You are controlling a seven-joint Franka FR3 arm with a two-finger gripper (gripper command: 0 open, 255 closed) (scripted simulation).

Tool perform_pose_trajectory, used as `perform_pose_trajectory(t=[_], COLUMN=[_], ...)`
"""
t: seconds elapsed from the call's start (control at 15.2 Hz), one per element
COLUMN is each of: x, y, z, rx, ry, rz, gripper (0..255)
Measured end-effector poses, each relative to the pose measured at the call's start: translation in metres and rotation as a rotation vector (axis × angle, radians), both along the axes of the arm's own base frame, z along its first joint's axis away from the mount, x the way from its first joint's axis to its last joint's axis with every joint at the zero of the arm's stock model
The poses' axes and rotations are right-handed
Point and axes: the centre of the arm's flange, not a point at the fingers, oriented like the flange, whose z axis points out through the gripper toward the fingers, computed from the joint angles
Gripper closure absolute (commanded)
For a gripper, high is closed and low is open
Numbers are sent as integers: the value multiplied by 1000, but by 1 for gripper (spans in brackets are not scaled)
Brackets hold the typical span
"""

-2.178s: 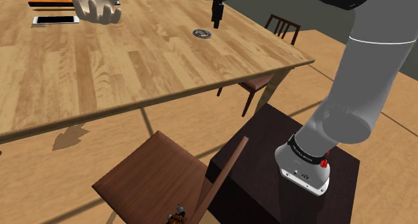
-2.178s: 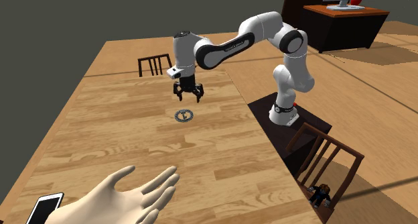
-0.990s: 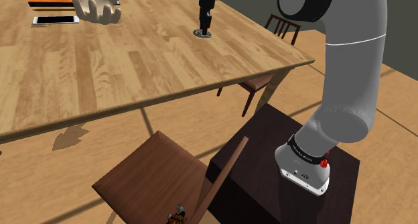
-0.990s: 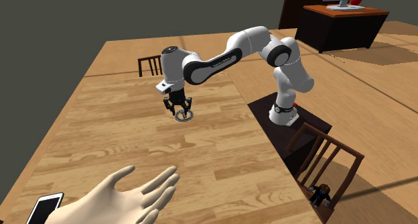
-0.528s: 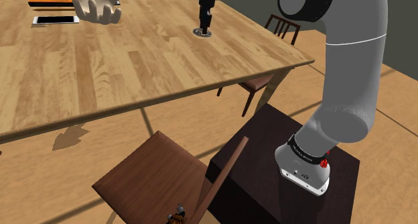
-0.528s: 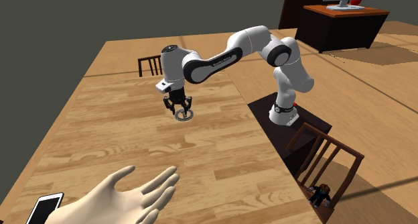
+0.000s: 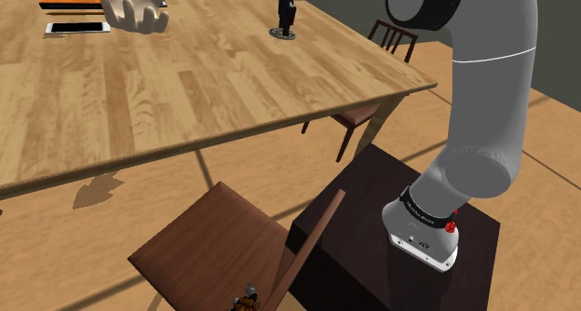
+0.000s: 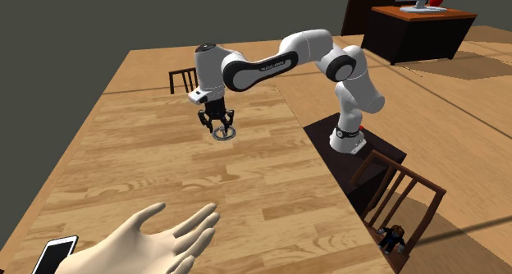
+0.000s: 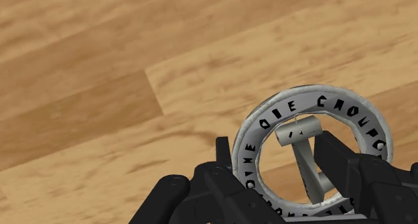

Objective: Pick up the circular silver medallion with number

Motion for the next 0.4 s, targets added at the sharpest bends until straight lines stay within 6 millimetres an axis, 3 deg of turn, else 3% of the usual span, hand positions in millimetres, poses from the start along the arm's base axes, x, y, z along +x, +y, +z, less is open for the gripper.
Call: perform_pose_trajectory(t=[0.4], x=[-1], y=[1], z=[30], rx=[0], ry=[0], rz=[0], gripper=[255])
